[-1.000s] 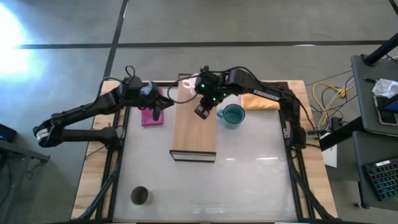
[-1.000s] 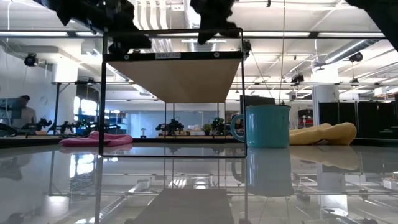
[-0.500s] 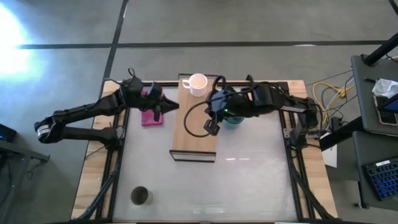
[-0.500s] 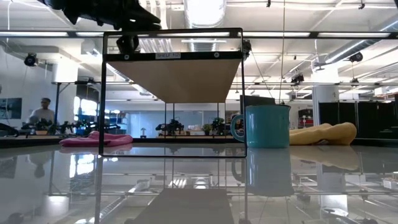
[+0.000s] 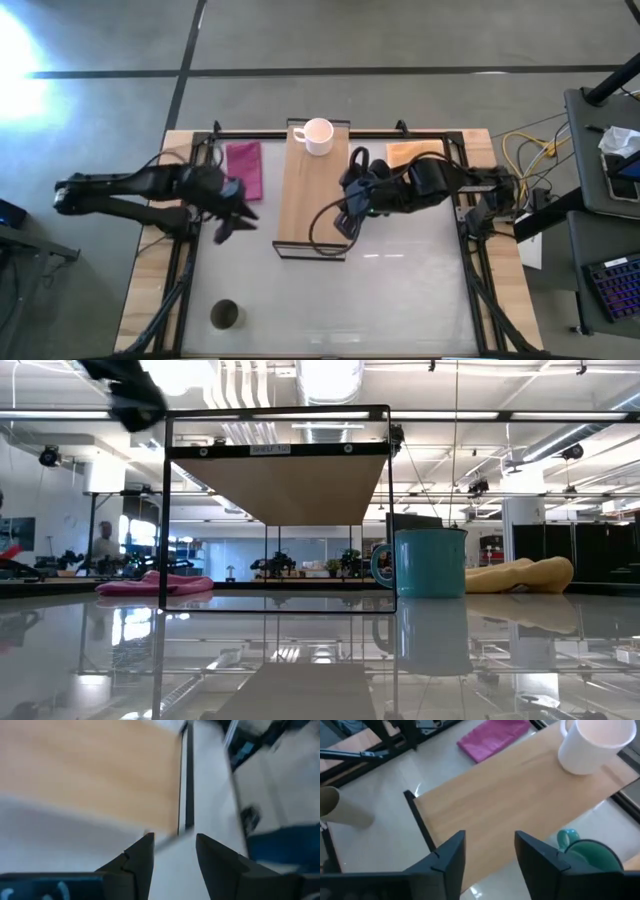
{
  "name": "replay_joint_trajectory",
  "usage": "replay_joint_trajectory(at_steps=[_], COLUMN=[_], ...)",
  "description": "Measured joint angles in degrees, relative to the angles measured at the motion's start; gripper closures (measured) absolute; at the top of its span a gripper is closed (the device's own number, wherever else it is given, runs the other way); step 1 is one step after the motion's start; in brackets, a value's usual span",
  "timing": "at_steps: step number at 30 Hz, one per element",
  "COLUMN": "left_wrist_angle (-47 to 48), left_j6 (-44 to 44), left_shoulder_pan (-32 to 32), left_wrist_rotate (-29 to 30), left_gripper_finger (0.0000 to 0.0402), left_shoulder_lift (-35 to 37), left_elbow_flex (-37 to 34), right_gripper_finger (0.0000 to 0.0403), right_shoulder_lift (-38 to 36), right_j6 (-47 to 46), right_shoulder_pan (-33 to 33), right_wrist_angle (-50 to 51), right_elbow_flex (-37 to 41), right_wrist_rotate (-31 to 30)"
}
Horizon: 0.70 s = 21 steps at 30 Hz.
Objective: Stack small to large cups/mugs on shelf
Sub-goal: Put the blue mug on the shelf
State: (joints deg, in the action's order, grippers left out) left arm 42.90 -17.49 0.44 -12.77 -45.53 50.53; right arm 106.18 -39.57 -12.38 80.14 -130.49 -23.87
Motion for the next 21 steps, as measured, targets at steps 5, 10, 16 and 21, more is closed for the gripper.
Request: replay_joint_trajectory(at_steps=[5, 10, 16, 21], left_wrist_angle=[12.5, 14.0, 19.3, 21.6], left_j6=[-7.4, -13.6, -15.3, -16.6], left_shoulder_pan=[-13.0, -23.4, -32.6, -36.8], left_wrist_rotate=[9.6, 13.3, 12.7, 13.3], left_gripper_finger=[0.0269, 0.0269, 0.0269, 0.0269], left_shoulder_lift=[2.4, 0.3, -4.9, -8.3], left_elbow_flex=[3.4, 4.8, 4.6, 5.1], right_gripper_finger=[0.0223, 0.0223, 0.0223, 0.0223], right_shoulder_lift=[0.1, 0.1, 0.5, 0.5], right_j6=[-1.1, -3.4, -8.7, -15.7], right_shoulder_pan=[-0.8, -1.1, -2.8, -5.6], right_wrist_angle=[0.2, 0.2, 0.9, 1.6], right_elbow_flex=[0.2, 0.2, 1.4, 4.5], right_wrist_rotate=[-1.0, -1.7, -1.7, -1.8])
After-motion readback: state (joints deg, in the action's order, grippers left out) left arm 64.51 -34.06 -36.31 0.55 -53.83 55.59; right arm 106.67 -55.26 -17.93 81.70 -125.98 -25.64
